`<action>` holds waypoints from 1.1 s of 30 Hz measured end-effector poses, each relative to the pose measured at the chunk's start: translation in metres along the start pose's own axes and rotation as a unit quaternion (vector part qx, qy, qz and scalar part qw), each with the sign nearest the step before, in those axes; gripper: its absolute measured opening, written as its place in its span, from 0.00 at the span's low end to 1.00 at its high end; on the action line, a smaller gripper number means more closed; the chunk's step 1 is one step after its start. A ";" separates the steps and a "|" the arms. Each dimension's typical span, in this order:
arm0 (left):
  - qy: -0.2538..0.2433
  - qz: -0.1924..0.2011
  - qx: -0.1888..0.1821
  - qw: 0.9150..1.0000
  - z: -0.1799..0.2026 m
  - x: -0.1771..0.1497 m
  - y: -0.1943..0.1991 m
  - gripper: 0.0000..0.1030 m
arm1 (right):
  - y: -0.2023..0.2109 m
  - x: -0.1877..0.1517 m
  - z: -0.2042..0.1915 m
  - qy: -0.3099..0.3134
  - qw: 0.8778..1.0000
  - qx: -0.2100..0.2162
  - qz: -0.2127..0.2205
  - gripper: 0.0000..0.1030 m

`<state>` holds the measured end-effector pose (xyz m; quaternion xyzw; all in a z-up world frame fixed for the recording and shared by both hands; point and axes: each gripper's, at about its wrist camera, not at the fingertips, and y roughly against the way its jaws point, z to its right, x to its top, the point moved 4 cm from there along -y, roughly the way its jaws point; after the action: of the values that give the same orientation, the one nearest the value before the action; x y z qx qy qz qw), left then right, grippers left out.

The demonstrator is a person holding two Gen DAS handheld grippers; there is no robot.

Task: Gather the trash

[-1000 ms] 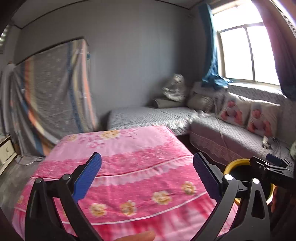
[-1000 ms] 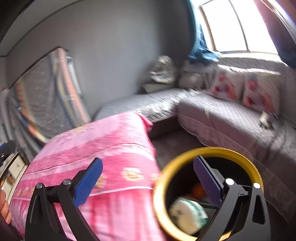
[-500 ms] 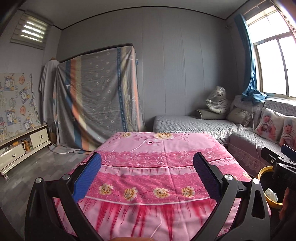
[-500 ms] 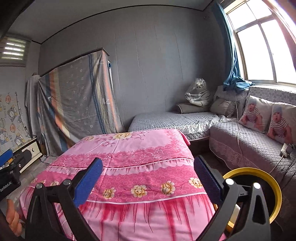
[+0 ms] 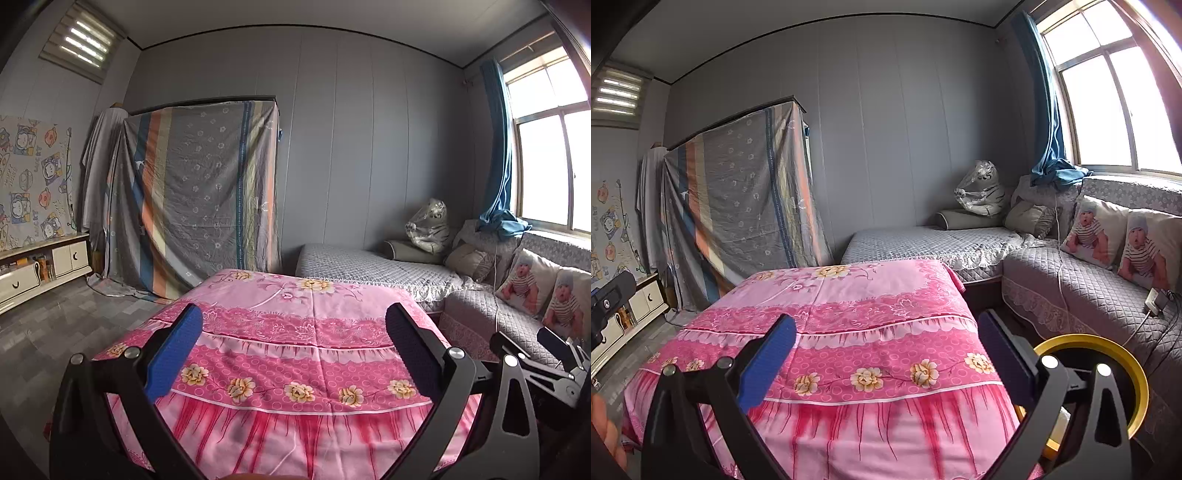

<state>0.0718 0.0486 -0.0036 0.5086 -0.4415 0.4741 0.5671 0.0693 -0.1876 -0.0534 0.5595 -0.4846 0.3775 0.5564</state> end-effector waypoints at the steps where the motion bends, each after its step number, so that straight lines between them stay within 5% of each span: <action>1: 0.001 0.001 0.000 1.000 0.000 0.001 0.000 0.92 | 0.000 -0.001 -0.001 0.001 1.000 -0.001 0.002 0.92; 33: 0.005 -0.006 -0.001 1.000 0.001 0.002 0.001 0.92 | -0.005 -0.008 0.001 -0.012 1.000 -0.011 -0.011 0.92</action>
<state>0.0712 0.0479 -0.0013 0.5085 -0.4361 0.4724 0.5728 0.0719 -0.1880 -0.0624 0.5635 -0.4888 0.3592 0.5608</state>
